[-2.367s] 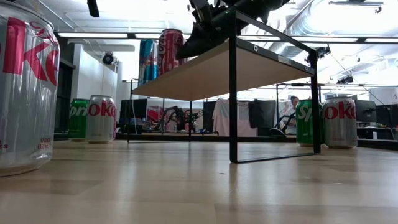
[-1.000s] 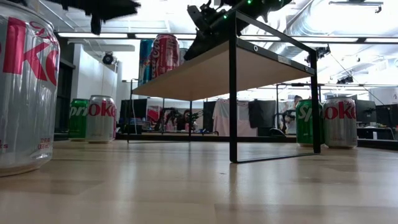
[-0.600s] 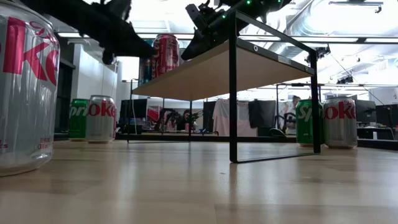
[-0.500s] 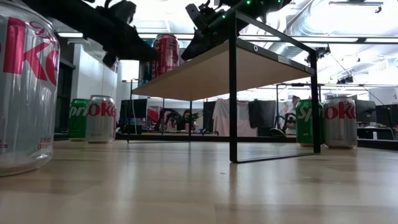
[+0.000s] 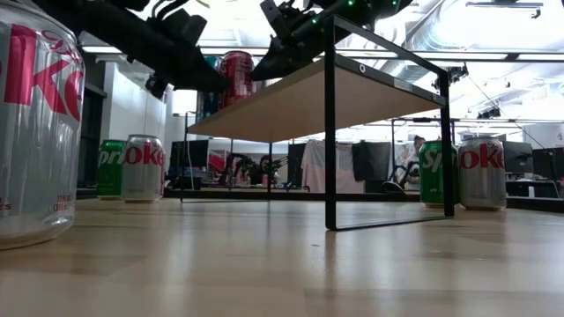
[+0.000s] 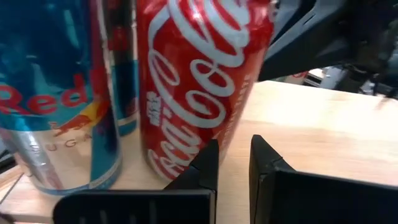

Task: Place canned beverage on shelf
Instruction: Put the middle right red soda can on the shelf

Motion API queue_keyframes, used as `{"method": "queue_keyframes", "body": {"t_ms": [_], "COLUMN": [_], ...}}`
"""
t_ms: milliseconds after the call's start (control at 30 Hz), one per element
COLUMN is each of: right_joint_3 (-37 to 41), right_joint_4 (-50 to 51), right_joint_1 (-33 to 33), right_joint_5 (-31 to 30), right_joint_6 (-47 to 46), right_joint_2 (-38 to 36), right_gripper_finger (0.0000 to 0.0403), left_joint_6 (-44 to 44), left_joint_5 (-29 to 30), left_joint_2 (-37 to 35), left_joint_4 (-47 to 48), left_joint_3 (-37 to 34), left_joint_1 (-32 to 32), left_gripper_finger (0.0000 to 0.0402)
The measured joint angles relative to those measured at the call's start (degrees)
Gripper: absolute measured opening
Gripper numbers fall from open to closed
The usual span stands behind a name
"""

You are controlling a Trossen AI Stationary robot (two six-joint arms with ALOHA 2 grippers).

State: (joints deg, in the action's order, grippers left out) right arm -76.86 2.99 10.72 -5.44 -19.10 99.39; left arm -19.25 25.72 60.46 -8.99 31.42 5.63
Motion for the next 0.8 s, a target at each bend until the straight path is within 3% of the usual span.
{"method": "queue_keyframes", "body": {"t_ms": [200, 533, 800], "right_joint_3": [0.00, 0.00, -0.04], "right_joint_4": [5.64, 1.68, -1.45], "right_joint_1": [0.34, 2.64, 2.80], "right_joint_5": [0.06, -1.19, 1.00], "right_joint_6": [2.52, -1.61, -3.52], "right_joint_2": [-0.28, 0.39, 2.13], "right_gripper_finger": [0.0000, 0.0000, 0.0000], "left_joint_6": [0.42, 4.99, 6.02], "left_joint_5": [-4.40, 0.67, 2.36], "left_joint_2": [-4.87, -17.07, -20.45], "left_joint_4": [1.65, 7.09, 8.04], "left_joint_3": [-0.09, -0.09, -0.09], "left_joint_1": [-1.91, -3.10, -3.10], "left_gripper_finger": [0.0000, 0.0000, 0.0000]}}
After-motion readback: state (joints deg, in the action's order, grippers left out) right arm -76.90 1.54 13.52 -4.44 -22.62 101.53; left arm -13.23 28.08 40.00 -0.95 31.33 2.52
